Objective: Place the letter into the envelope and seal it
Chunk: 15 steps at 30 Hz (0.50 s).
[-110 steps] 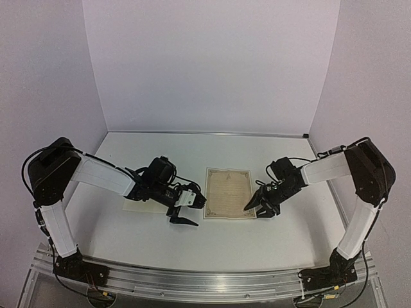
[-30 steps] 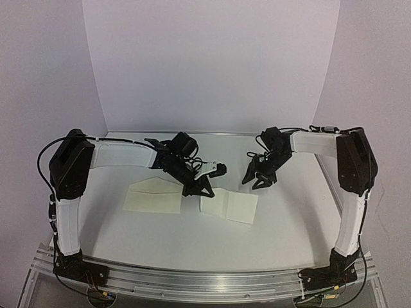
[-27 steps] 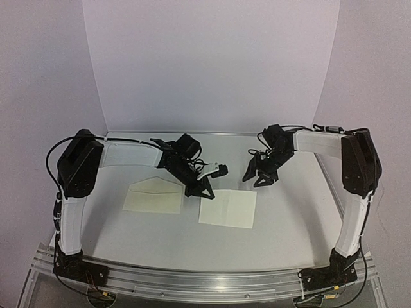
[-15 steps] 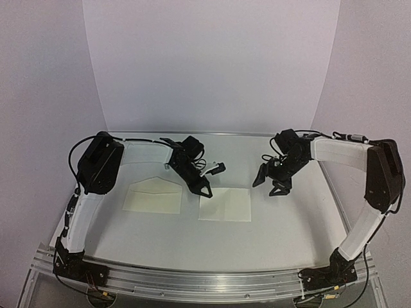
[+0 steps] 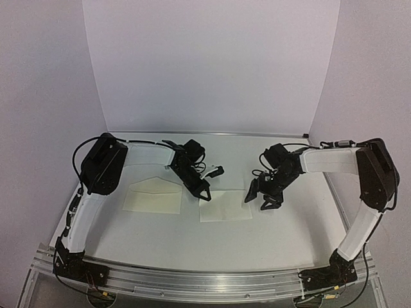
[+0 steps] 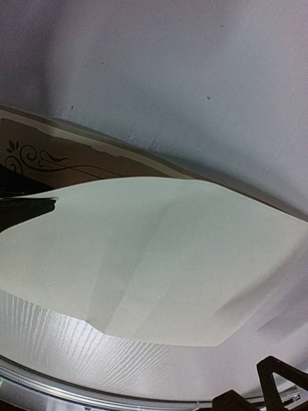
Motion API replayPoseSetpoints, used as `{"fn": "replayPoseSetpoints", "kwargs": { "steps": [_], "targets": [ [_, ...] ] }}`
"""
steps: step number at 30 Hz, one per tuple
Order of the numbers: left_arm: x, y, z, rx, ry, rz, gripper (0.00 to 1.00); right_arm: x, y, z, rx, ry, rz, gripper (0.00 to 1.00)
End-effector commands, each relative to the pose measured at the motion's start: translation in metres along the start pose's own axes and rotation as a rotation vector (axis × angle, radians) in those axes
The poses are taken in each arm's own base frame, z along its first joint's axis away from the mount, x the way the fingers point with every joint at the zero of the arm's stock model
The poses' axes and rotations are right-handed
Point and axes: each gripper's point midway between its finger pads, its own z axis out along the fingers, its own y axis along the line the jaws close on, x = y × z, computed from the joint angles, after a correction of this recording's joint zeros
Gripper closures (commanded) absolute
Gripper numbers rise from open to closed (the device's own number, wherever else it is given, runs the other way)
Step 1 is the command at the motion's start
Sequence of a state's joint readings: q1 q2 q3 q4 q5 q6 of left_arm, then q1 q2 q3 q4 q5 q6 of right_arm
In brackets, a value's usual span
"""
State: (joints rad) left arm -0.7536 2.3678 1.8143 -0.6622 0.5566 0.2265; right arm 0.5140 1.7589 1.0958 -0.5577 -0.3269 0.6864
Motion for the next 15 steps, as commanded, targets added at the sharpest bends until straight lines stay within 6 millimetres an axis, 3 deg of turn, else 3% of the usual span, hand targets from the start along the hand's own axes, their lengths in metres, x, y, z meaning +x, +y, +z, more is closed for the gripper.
{"fn": "replayPoseSetpoints", "kwargs": {
  "steps": [1,5,10,13,15],
  "targets": [
    [0.019,0.011,0.016,-0.020,0.071,-0.030,1.00,-0.008,0.066,-0.035,-0.005,-0.255,-0.570,0.27],
    [0.022,0.013,0.018,-0.018,0.085,-0.023,1.00,0.014,0.076,-0.036,0.025,-0.344,-1.061,0.26],
    [0.025,0.011,0.018,-0.005,0.088,0.012,1.00,0.040,0.067,-0.014,0.117,-0.346,-1.622,0.21],
    [0.025,0.011,0.018,-0.002,0.092,0.023,1.00,0.032,0.075,-0.005,0.121,-0.341,-1.639,0.19],
    [0.025,0.013,0.018,-0.014,0.097,0.029,1.00,-0.003,0.088,-0.014,0.159,-0.419,-1.403,0.16]
  ]
}}
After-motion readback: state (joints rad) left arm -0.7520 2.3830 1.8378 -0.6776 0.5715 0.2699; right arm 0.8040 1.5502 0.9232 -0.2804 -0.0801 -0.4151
